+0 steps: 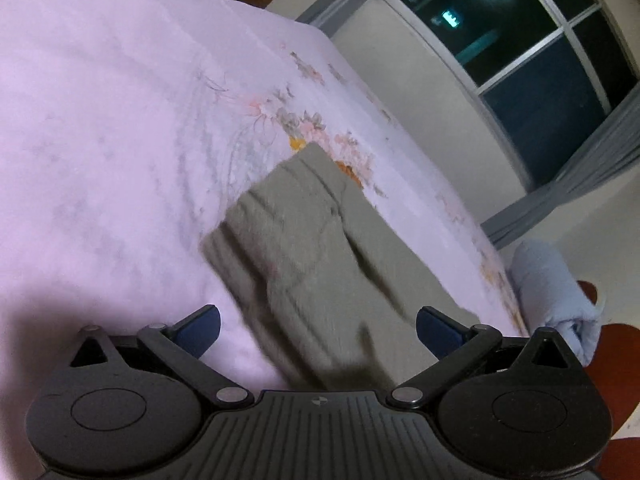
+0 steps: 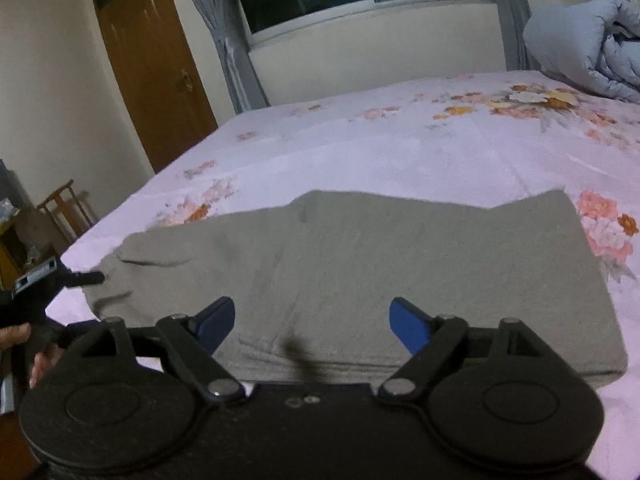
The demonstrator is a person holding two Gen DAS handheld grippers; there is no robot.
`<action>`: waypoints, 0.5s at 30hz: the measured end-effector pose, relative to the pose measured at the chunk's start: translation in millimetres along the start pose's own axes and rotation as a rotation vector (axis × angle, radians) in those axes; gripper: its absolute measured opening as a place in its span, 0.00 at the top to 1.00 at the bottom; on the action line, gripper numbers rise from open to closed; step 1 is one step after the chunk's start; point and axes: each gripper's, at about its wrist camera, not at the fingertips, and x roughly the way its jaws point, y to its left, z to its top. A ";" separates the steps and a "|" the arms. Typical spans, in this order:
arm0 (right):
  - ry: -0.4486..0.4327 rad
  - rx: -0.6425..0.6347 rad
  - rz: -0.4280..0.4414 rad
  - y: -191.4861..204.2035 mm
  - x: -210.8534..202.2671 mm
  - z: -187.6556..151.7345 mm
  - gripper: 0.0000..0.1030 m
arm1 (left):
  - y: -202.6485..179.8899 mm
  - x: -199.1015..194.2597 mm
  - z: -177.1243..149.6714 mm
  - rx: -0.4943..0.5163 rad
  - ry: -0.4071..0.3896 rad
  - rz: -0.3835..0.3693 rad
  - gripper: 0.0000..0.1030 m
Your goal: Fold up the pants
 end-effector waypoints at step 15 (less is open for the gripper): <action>0.036 -0.182 -0.056 37.8 30.2 -15.2 0.16 | -19.1 -5.0 13.2 0.072 -0.026 -0.024 0.69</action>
